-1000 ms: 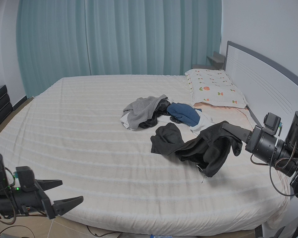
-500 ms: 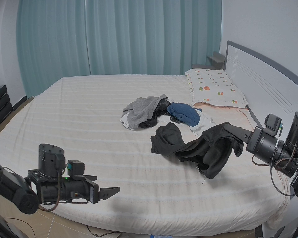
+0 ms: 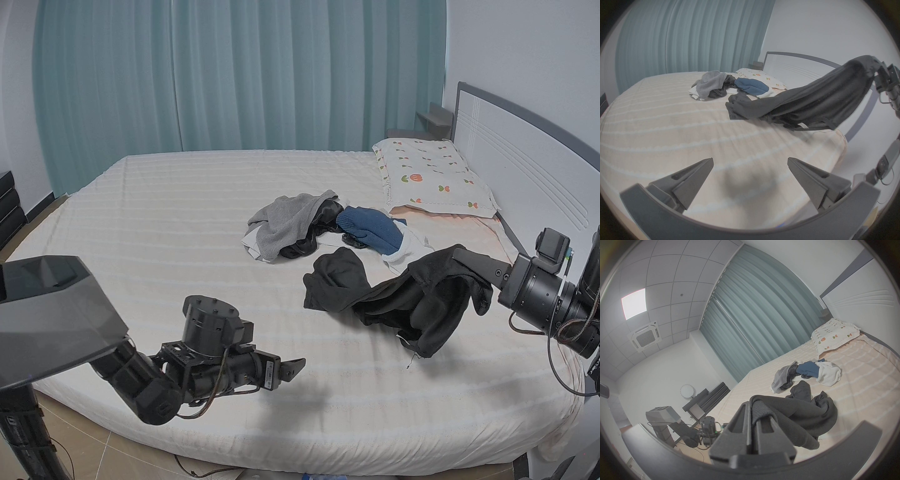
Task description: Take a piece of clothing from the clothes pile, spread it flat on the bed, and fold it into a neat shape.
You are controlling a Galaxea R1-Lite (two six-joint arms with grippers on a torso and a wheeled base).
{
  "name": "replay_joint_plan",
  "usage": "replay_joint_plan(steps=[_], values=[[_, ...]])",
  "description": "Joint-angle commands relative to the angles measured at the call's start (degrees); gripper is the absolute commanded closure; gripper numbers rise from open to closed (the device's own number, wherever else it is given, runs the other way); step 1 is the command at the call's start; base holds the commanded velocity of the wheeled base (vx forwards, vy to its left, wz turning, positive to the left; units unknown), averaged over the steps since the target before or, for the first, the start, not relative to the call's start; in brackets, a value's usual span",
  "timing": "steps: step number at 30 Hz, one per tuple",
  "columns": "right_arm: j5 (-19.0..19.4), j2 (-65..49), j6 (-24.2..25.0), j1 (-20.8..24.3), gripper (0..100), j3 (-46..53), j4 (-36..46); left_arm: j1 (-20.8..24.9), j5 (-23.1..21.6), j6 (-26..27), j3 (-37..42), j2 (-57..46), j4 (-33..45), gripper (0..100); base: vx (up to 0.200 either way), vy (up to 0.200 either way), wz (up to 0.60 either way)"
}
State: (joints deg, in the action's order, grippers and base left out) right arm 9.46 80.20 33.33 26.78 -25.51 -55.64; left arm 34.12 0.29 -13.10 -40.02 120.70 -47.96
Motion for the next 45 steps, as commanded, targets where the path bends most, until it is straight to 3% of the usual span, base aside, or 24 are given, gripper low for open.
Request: replay_joint_plan(steps=[1, 3, 10, 19, 26, 34, 45], values=[[0.30, -1.63, -0.02, 0.38, 100, -0.32, 0.00, 0.51, 4.54, 0.01, -8.58, 9.47, -0.12, 0, 0.000, 0.000, 0.00], [0.30, -3.03, -0.02, 0.81, 100, -0.68, 0.00, 0.51, 6.48, 0.10, -12.98, 11.58, 1.29, 0, 0.000, 0.000, 0.00], [0.56, -4.00, -0.11, 2.13, 100, -1.47, 0.71, 1.74, 6.30, -0.17, -21.50, 12.98, 9.29, 0, 0.000, 0.000, 0.00], [0.65, -5.49, -0.02, 3.45, 100, -1.29, 0.79, 2.97, 6.56, -0.34, -25.46, 14.74, 9.64, 0, 0.000, 0.000, 0.00], [0.12, -5.76, -0.11, 7.14, 100, -2.96, 0.71, 3.32, 7.35, -0.61, -28.88, 17.03, 9.20, 0, 0.000, 0.000, 0.00], [0.21, -5.85, -0.19, 9.08, 100, -3.93, 0.62, 2.97, 7.79, -5.88, -35.30, 21.33, 9.02, 0, 0.000, 0.000, 0.00], [0.82, -6.73, -0.28, 7.67, 100, -5.95, 0.62, 2.00, 7.71, -7.81, -41.28, 26.61, 7.18, 0, 0.000, 0.000, 0.00]])
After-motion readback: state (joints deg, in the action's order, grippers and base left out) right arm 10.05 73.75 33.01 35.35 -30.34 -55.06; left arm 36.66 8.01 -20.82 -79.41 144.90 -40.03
